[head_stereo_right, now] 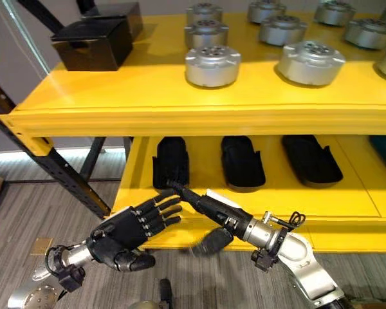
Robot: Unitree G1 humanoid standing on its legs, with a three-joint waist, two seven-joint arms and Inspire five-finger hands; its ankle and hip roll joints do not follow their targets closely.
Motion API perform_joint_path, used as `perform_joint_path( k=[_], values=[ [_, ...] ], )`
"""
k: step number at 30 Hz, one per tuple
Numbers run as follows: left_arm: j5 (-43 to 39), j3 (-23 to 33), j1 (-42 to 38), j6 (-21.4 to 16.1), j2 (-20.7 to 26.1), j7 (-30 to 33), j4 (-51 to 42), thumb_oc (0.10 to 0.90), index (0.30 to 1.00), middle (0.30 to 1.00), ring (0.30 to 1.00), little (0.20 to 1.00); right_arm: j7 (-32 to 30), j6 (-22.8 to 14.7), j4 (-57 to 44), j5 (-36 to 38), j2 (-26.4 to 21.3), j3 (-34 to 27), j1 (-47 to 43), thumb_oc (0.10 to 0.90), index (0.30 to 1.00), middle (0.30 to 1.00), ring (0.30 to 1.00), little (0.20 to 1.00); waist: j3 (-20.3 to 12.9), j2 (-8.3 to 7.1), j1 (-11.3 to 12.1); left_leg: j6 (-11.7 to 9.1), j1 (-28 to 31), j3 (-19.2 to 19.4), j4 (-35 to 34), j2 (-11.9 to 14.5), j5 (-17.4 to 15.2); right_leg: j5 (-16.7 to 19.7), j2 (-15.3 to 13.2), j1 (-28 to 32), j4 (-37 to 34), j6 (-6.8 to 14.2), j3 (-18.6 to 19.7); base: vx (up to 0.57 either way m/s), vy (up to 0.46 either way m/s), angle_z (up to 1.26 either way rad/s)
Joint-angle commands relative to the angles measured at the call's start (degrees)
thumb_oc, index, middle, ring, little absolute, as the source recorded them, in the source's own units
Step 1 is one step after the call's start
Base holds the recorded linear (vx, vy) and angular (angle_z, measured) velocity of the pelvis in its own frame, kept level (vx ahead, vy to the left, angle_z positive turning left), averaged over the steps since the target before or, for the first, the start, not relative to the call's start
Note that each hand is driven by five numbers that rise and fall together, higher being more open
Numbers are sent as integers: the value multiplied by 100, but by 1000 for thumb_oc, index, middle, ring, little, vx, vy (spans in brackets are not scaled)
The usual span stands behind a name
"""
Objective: Move parts from the plastic box to the shelf.
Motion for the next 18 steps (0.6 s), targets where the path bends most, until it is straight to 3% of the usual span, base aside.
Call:
perform_joint_path(
  k=[1,9,13,18],
  values=[
    [-490,580,-309,-602,-82,-182,-650,900,1000,1000,1000,1000,160,-308,-509,145,-41,-52,-523,900,1000,1000,1000,1000,-172,11,-13,-688,672,1,221,752,-787,556,364,-733,-149,-277,220,30,72,16],
    [-468,1420,-70,-735,-396,-29,-712,900,1000,1000,1000,1000,738,-69,-489,-158,217,-107,-506,900,1000,1000,1000,1000,-177,-134,286,-548,730,-113,126,572,-892,564,288,-637,-180,-202,55,23,65,10],
    [-423,1479,-182,-982,-552,-105,-731,900,1000,1000,1000,1000,940,86,-450,-315,268,0,-550,900,1000,1000,1000,1000,-183,-214,354,-541,709,-127,144,557,-916,579,277,-628,-202,-187,24,4,1,7],
    [-354,1296,-411,-826,-857,-57,-717,900,1000,1000,1000,1000,656,88,-389,-898,349,243,-569,900,1000,1000,1000,1000,-187,-311,385,-532,733,-153,140,557,-942,579,291,-596,-209,-187,37,4,-8,5]
  ],
)
